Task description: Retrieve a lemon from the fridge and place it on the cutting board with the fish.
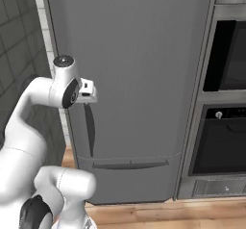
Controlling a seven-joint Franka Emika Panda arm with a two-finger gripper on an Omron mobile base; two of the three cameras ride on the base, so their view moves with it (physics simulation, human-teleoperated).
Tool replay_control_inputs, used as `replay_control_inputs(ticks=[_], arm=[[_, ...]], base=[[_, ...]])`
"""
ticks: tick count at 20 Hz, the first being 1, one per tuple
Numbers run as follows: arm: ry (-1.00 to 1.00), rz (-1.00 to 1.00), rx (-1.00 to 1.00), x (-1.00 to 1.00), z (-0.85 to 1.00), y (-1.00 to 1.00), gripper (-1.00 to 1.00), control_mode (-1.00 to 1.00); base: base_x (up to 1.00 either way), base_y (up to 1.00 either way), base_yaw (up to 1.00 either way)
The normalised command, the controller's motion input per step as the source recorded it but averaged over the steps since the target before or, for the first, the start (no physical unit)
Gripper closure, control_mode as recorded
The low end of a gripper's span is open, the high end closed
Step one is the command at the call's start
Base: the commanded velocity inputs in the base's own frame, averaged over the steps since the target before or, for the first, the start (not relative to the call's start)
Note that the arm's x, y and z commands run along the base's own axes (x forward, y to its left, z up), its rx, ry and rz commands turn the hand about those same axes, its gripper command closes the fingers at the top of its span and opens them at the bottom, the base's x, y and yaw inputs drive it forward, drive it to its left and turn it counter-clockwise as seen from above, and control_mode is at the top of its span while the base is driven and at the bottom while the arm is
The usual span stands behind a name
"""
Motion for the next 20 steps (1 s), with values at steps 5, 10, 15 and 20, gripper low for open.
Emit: replay_control_inputs(ticks=[5, 10, 15, 20], arm=[[-0.07, 0.08, 0.0, 0.47, -0.26, 0.02, -1.0, -1.0], [-0.03, -0.04, -0.04, 0.51, -0.13, 0.09, -1.0, -1.0], [-0.03, -0.03, 0.0, 0.42, -0.05, 0.21, -1.0, -1.0], [-0.04, 0.0, 0.0, 0.22, -0.07, 0.08, -1.0, -1.0]], base=[[0.0, 0.0, 0.0], [0.0, 0.0, 0.0], [0.0, 0.0, 0.0], [0.0, 0.0, 0.0]])
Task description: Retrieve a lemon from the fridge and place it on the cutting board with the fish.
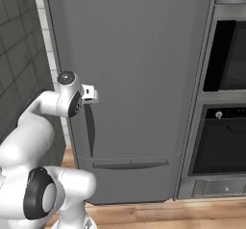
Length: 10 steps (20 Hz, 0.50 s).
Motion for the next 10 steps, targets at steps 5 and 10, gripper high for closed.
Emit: replay_control_inputs(ticks=[5, 10], arm=[[-0.03, 0.0, 0.0, 0.28, -0.11, 0.0, -1.0, -1.0], [-0.03, 0.0, 0.0, 0.28, -0.21, 0.01, -1.0, -1.0]], base=[[0.0, 0.0, 0.0], [0.0, 0.0, 0.0]])
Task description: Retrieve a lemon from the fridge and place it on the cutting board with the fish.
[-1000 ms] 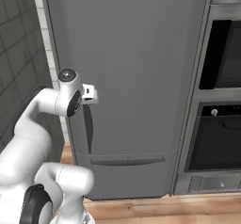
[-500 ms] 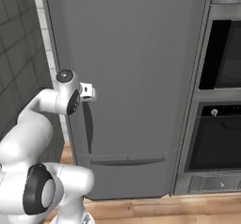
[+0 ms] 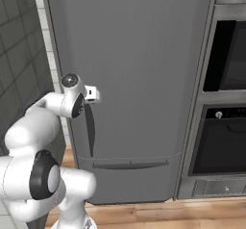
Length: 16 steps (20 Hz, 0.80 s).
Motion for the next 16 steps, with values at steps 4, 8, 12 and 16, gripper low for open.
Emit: replay_control_inputs(ticks=[4, 8, 12, 16], arm=[[-0.04, 0.0, 0.0, 0.25, -0.17, 0.0, -1.0, -1.0], [0.0, 0.04, 0.01, 0.29, -0.16, 0.01, -1.0, -1.0], [0.0, 0.01, 0.0, 0.3, -0.16, 0.12, -1.0, -1.0], [0.0, 0.0, 0.0, 0.18, -0.18, 0.26, -1.0, -1.0]], base=[[0.0, 0.0, 0.0], [0.0, 0.0, 0.0], [0.0, 0.0, 0.0], [0.0, 0.0, 0.0]])
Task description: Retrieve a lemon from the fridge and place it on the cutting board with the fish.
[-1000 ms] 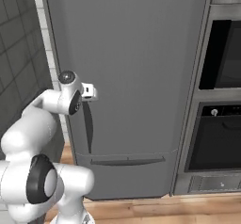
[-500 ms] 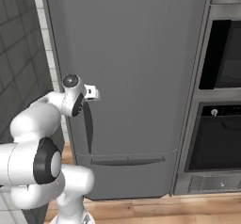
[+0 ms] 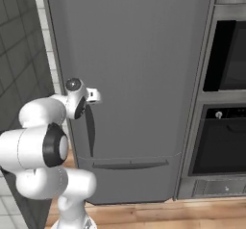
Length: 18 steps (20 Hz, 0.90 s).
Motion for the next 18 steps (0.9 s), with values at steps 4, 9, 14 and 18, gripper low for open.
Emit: replay_control_inputs(ticks=[4, 9, 14, 18], arm=[[0.0, 0.0, 0.0, 0.24, -0.07, 0.07, -1.0, -1.0], [0.0, 0.01, 0.0, 0.35, -0.04, 0.0, -1.0, -1.0], [0.0, 0.0, 0.0, 0.23, -0.12, 0.0, -1.0, -1.0], [0.0, 0.0, 0.0, 0.18, -0.06, 0.0, -1.0, -1.0]], base=[[0.0, 0.0, 0.0], [0.0, 0.0, 0.0], [0.0, 0.0, 0.0], [0.0, 0.0, 0.0]])
